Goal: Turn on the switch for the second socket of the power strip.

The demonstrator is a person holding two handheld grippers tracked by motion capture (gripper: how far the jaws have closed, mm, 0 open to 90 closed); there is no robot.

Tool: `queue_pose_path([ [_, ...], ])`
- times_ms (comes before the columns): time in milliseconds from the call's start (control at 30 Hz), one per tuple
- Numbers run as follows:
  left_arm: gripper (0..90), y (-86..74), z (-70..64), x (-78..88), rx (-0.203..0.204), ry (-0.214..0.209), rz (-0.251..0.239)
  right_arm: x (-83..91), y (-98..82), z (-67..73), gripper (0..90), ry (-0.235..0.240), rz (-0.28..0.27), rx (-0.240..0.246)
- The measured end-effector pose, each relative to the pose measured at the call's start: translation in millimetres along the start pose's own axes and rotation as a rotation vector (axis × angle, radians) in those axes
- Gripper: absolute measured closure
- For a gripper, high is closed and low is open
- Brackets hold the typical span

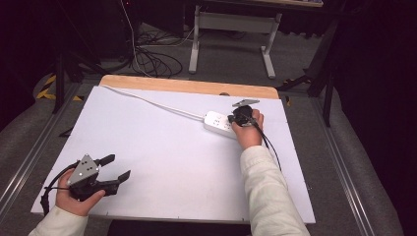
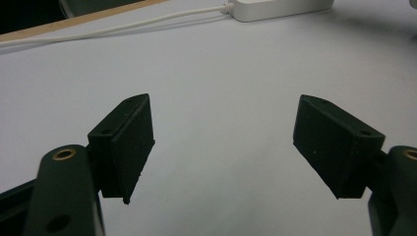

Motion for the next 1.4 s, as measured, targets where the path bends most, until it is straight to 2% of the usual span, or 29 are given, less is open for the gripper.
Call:
queue_pose_path([
  [367, 23.8, 0.0, 0.5, -0.7, -0.008, -0.004, 0.004, -0.3, -0.6, 0.7, 90.0, -0.005, -0.003, -0.003],
  [633, 23.8, -0.2, -0.1, -1.2, -0.001, -0.005, 0.005, -0.8, -1.5, -0.5, 90.0, 0.004, -0.006, -0.031],
  [867, 23.8, -0.1, 1.4, -0.4, -0.003, -0.004, 0.002, -0.5, -0.5, 0.6, 90.0, -0.004, -0.001, -0.012],
  [1133, 23.8, 0.0, 1.7, -0.4, -0.001, -0.003, 0.001, 9.4, 4.4, 2.1, 90.0, 0.001, -0.03, 0.042],
  [1233, 23.9, 0.3, 1.3, -0.5, -0.003, -0.003, 0.002, 16.3, 9.0, 3.7, 90.0, 0.018, -0.058, 0.032],
  [1400, 23.8, 0.6, 0.5, -0.8, 0.001, -0.005, 0.0, 28.0, 13.9, 6.4, 90.0, 0.018, -0.081, 0.039],
])
Point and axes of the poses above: each handheld gripper's, and its own axes: x roughly backward along the jaws, y roughly out of its top, z roughly to its left, the point moved 3 cm from there along -x, roughly forward along the jaws, and after that the axes turned 7 degrees about -x, right-handed, at the moved point
